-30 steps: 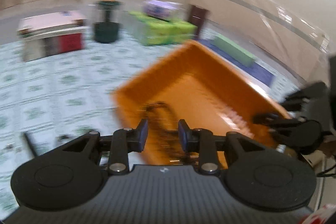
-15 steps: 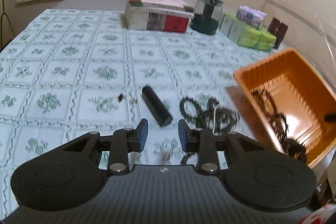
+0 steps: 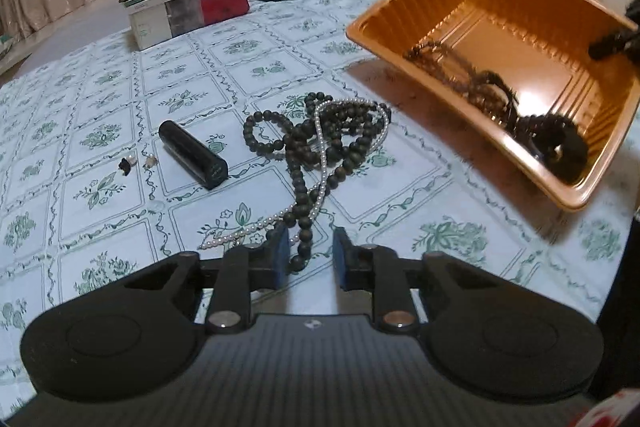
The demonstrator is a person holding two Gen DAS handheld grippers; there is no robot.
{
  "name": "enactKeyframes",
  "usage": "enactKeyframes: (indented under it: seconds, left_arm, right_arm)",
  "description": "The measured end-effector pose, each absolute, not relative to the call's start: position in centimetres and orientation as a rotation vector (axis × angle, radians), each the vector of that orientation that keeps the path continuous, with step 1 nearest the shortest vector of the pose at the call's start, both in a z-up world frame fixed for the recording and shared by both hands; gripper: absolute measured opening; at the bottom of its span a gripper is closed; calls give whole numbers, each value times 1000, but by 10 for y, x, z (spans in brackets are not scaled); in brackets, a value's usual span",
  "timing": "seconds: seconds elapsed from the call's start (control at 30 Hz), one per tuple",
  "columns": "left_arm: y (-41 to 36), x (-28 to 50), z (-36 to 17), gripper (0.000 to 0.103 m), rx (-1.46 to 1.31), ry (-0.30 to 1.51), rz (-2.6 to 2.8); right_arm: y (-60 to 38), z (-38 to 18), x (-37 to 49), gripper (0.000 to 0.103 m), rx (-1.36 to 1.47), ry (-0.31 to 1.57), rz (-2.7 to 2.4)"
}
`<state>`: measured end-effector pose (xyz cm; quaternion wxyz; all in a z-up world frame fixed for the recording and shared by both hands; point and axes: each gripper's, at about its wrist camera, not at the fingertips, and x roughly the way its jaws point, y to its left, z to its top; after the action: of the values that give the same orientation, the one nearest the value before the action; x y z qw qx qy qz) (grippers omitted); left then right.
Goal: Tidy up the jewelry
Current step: 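Grasp the long dark bead necklace tangled with pearls using the left gripper, then lift the long necklace high with the left gripper to free it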
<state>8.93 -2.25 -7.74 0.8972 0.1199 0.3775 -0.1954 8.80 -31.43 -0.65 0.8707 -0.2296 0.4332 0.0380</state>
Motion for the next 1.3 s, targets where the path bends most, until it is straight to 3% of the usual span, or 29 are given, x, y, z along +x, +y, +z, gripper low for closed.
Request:
enactKeyframes:
  seconds: [0.07, 0.3, 0.77, 1.3]
  left_arm:
    - [-22, 90, -77, 6, 261, 792, -399]
    - [-1, 95, -46, 6, 193, 772, -407]
    - [28, 120, 95, 6, 134, 507, -409]
    - [13, 135, 210, 6, 133, 290, -458]
  right_arm:
    - [-314, -7, 88, 5, -480, 906, 79]
    - [-314, -7, 88, 5, -482, 905, 80]
    - [-313, -5, 86, 5, -491, 899, 82]
    - [-313, -2, 87, 5, -504, 892, 88]
